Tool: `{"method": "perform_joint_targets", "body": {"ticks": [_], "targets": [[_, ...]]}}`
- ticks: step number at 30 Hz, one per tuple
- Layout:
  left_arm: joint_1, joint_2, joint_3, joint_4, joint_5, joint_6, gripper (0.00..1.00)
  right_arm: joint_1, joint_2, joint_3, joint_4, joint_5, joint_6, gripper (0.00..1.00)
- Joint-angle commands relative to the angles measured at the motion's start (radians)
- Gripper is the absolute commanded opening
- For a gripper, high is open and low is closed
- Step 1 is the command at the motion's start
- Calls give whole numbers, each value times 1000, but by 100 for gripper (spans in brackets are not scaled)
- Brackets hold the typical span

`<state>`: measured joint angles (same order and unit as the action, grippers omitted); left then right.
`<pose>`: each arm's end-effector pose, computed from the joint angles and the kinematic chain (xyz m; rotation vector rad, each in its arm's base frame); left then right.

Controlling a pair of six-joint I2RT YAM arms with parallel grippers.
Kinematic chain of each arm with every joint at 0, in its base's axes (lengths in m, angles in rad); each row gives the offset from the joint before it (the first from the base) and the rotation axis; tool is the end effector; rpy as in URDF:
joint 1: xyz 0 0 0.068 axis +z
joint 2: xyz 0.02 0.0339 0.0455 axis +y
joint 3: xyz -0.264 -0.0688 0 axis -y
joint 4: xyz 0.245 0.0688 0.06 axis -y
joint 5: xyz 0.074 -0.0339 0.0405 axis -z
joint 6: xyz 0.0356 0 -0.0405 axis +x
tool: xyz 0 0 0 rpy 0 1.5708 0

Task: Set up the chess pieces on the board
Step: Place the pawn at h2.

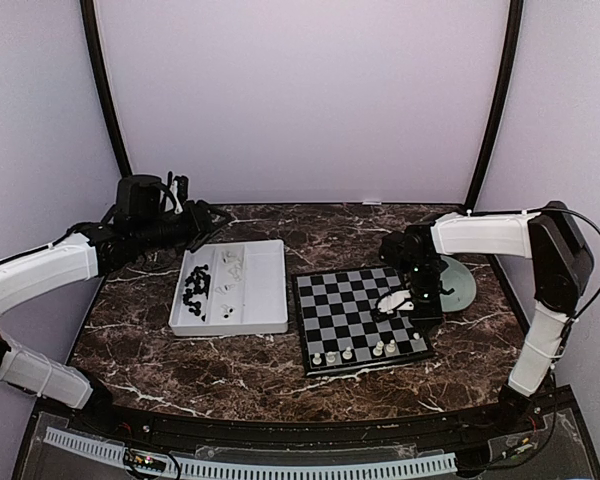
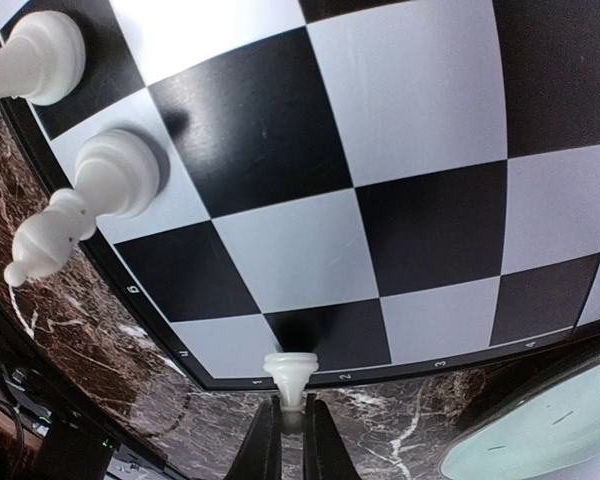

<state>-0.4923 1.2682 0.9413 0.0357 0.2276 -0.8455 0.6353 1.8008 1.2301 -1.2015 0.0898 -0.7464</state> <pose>0.2577 -0.1473 0.3125 -0.1846 2.0068 -1.1068 0.2408 0.1736 0.1814 1.8794 -2.2523 0.1151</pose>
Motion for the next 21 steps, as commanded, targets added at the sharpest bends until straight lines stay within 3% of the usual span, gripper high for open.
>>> {"method": "perform_joint_targets", "body": {"ticks": [1, 21], "targets": [[6, -29, -19, 18, 13, -7, 46, 10, 23, 10, 6, 18, 20, 8], [6, -24, -33, 35, 29, -18, 46, 10, 36, 44, 16, 11, 41, 19]]}}
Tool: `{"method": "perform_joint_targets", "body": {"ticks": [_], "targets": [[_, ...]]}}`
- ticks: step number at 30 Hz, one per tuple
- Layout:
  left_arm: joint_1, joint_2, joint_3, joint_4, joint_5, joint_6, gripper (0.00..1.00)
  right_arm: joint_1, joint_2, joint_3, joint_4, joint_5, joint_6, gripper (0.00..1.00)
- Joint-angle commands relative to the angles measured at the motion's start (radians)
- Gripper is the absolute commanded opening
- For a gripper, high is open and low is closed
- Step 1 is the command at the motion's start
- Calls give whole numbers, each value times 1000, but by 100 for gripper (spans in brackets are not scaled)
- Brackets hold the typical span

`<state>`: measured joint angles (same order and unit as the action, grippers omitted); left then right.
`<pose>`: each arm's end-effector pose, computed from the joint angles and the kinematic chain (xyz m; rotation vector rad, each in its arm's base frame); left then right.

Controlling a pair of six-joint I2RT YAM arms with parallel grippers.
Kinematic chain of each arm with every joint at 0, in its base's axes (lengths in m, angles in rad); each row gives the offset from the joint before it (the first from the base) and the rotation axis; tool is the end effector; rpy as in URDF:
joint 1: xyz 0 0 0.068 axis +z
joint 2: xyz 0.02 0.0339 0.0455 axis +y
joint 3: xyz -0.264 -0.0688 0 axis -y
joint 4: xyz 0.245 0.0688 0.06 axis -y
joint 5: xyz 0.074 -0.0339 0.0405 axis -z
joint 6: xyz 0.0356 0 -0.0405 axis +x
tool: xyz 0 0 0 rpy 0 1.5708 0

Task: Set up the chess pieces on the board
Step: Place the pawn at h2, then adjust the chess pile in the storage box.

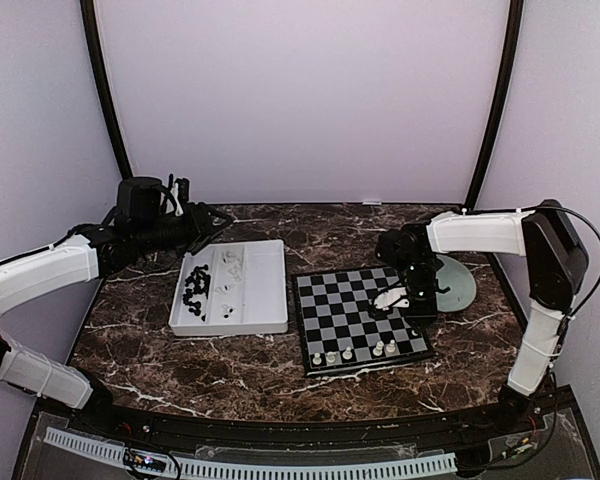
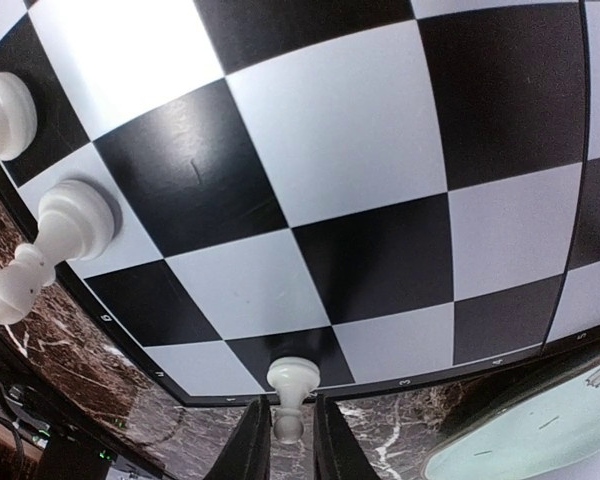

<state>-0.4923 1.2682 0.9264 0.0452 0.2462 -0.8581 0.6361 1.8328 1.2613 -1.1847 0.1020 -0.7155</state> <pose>0.2568 -0.1476 0.3082 -0.1854 2.0189 -1.1289 0.2489 0.1793 0.1789 1.8557 -2.2922 0.1395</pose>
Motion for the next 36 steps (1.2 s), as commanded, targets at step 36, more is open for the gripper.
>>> {"method": "perform_joint_targets", "body": {"ticks": [36], "targets": [[-12, 572, 440, -600, -230, 424, 25, -225, -516, -273, 562, -575, 244, 45]]}}
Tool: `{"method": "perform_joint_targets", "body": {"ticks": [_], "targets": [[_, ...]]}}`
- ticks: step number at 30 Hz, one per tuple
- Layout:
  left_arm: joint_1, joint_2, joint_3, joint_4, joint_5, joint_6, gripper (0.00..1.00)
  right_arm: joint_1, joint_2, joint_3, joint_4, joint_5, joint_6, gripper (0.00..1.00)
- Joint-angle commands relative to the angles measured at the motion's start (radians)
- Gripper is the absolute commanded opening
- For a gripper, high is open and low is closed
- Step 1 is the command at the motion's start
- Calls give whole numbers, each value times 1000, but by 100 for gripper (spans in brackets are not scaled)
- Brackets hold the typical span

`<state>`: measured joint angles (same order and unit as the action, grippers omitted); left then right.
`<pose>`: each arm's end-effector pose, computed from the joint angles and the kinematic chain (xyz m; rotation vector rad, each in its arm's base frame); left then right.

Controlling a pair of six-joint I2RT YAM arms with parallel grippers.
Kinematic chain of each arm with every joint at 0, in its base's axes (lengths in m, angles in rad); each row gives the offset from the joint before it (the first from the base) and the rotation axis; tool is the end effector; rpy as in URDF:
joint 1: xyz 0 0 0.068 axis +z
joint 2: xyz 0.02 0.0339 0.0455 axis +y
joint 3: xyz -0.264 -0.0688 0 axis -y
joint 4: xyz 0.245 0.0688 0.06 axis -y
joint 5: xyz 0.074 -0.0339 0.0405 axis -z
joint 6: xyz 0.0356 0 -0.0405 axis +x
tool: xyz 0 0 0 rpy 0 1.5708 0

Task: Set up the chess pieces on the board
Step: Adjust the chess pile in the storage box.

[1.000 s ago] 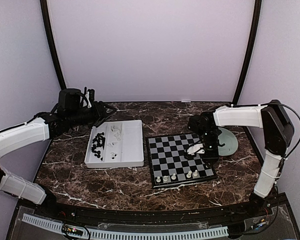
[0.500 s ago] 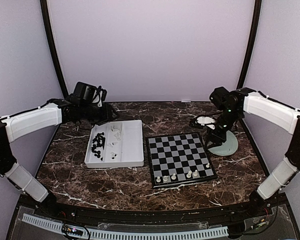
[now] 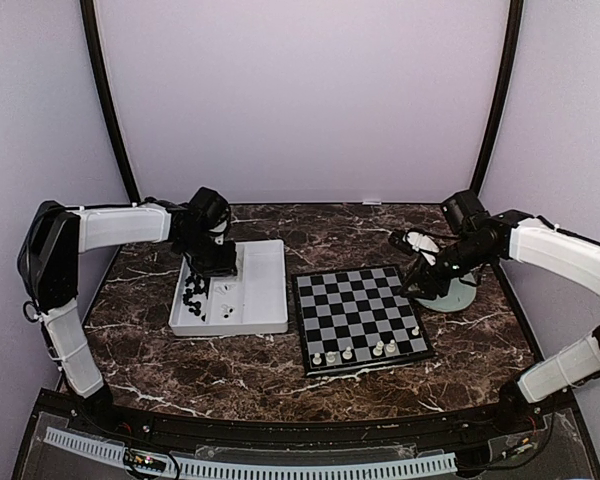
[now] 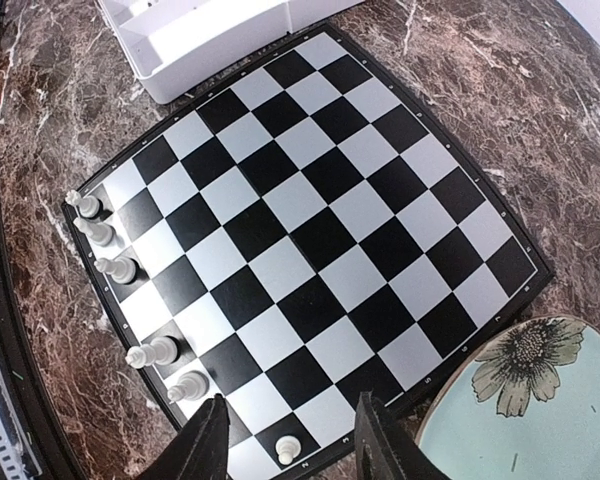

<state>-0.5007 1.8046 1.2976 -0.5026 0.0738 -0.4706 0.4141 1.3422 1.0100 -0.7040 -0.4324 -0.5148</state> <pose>0.3345 -0.1860 0.2111 0.0679 2.6436 -0.4421 0.2371 0.1205 0.2560 -1.2749 2.2035 0.5224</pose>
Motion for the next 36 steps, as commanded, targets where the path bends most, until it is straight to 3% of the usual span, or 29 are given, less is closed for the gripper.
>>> {"method": "perform_joint_targets", "body": {"ticks": [1, 8, 13, 18, 29, 36], "targets": [[-2, 59, 84, -59, -78, 58, 27, -2, -29, -21, 81, -40, 44, 45], [42, 194, 263, -137, -102, 126, 29, -3, -35, -33, 92, -48, 46, 44], [45, 246, 402, -200, -177, 352, 29, -3, -43, -40, 92, -43, 43, 44], [54, 240, 366, -176, -107, 751, 31, -3, -45, -53, 94, -50, 32, 43], [92, 255, 299, -122, -106, 1011, 30, -3, -37, -53, 93, -74, 28, 42], [93, 259, 234, -46, -47, 1157, 38, -3, -25, -56, 98, -74, 29, 42]]}}
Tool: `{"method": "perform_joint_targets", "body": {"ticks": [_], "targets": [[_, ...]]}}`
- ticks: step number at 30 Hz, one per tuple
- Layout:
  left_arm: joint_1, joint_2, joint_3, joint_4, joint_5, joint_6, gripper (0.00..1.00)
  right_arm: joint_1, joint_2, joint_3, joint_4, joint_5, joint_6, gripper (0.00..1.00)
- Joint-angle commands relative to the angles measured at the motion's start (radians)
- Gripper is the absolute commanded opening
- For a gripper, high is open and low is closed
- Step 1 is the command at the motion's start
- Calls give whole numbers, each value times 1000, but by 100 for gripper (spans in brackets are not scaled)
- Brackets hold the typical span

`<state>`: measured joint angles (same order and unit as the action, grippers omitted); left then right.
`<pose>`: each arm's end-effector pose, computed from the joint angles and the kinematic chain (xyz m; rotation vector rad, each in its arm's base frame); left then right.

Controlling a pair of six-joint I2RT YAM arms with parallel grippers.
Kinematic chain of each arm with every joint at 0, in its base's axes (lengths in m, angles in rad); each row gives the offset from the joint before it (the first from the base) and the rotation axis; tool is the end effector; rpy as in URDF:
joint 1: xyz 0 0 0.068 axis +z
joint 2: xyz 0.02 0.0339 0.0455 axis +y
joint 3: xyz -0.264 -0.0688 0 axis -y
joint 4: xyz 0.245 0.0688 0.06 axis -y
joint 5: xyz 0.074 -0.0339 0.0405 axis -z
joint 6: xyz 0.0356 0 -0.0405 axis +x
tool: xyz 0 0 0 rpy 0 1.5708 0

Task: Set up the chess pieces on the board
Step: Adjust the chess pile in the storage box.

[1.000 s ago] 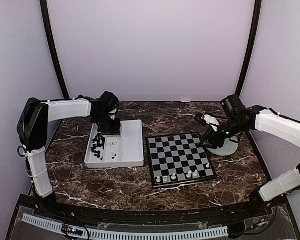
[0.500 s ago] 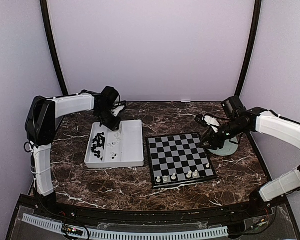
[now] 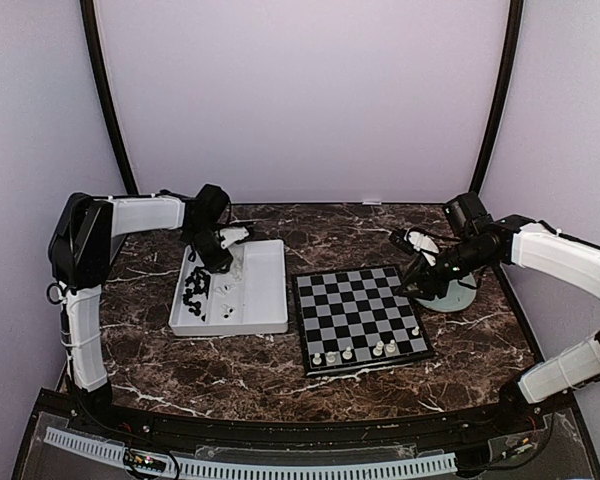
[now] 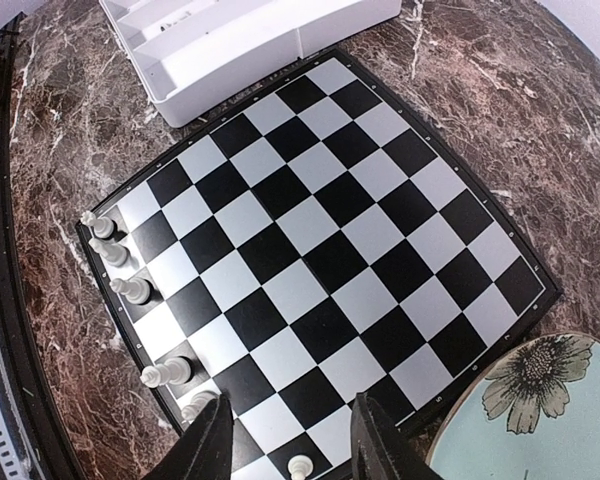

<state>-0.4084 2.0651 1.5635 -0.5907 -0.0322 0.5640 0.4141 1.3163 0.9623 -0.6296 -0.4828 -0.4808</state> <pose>0.4037 -0.1734 0.1834 1.2362 2.3615 0.0933 0.2338 0.1208 0.2525 -1.2402 2.1573 0.5856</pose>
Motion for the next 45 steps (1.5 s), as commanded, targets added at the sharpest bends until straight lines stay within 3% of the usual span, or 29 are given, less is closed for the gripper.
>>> {"method": "perform_joint_targets", "body": {"ticks": [1, 13, 25, 33, 39, 42, 45], "targets": [[0, 0, -35, 51, 70, 148, 39, -2, 3, -7, 23, -24, -5, 42], [-5, 9, -83, 99, 209, 282, 45, -3, 28, -1, 27, -19, -6, 42], [-88, 1, -170, 150, 186, 299, 46, -3, 38, 2, 31, -25, -4, 42], [-87, -128, -252, 149, 209, 215, 37, -3, 33, -6, 34, -31, -4, 42], [-60, -197, -256, 147, 309, 113, 32, -3, 35, 3, 33, -41, -2, 42], [-53, -200, -243, 167, 258, 42, 32, -3, 32, 6, 31, -42, 1, 42], [-16, -165, -164, 169, 188, -121, 32, -3, 28, 3, 31, -42, 2, 42]]}}
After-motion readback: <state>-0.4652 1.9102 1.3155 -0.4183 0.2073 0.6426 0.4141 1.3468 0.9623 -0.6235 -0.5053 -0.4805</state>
